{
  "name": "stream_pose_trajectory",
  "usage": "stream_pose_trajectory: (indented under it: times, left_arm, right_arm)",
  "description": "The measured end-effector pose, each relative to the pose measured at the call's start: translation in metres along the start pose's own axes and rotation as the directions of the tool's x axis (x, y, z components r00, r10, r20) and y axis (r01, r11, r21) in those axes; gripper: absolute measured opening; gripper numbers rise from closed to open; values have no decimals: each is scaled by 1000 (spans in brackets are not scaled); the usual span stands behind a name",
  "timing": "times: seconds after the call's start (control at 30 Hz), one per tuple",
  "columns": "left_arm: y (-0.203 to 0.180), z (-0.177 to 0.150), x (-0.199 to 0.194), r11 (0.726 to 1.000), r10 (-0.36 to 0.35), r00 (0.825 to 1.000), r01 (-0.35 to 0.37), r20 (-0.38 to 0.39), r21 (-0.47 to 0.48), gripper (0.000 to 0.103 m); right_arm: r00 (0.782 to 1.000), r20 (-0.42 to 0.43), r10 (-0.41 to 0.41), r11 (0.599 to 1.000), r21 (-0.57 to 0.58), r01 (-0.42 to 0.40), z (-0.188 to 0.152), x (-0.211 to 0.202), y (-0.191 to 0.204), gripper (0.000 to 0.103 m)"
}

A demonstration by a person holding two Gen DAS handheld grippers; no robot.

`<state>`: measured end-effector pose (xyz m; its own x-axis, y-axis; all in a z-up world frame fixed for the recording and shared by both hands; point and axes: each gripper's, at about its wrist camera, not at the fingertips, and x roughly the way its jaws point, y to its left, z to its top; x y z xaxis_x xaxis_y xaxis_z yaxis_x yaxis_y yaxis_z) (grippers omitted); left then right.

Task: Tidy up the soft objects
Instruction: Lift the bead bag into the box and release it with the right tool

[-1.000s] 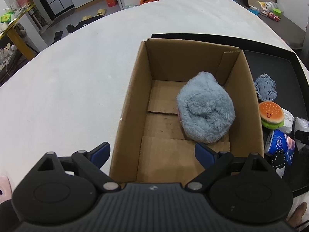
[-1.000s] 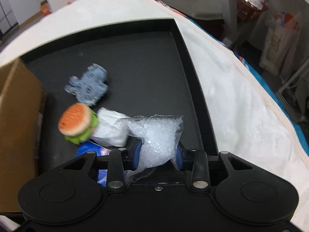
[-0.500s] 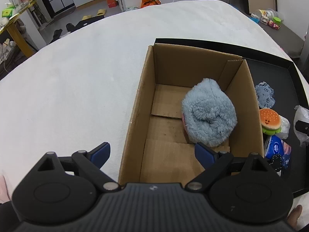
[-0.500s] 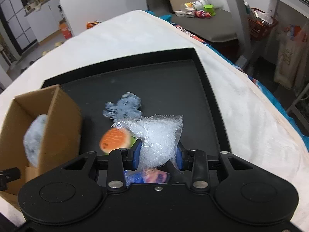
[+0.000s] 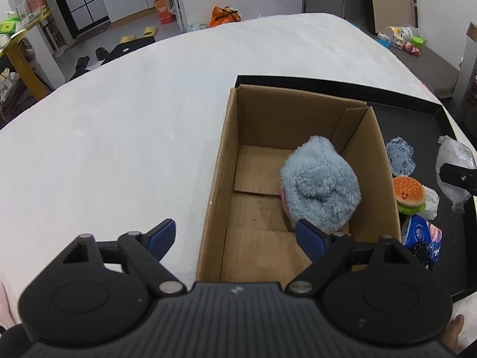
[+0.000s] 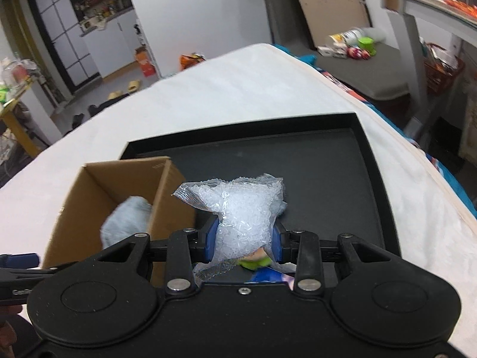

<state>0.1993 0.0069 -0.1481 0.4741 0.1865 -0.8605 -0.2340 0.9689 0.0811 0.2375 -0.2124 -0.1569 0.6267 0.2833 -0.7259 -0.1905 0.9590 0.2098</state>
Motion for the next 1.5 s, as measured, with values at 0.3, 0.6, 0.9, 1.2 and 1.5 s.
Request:
stream_pose_trajectory:
  times: [0.3,0.6,0.9,1.2,1.5]
  left_arm:
    - [13,1,1,999,-49,999,49,1,-13,55]
    - [25,0,9,997,-57,998,57,-5,-44,21]
    - [33,-1,16,996,-58,998,57,-7,-66,9]
    - [44,1,16,989,-100,995,97,-17,-108,10]
    - [51,1,17,982,-128,991,124,-24,-143,10]
  right_arm:
    - [997,45,62,998,-24,-61,8,-4,21,35]
    - [993,68,92,995,-50,-89,12,0,48,35]
    - [983,85,160,980,-137,-148,12,5,76,35]
    - [963,20,267,921,-298,-250,19,13,107,35]
    - [961,17,276,890,-382,-249,22,19,135,41]
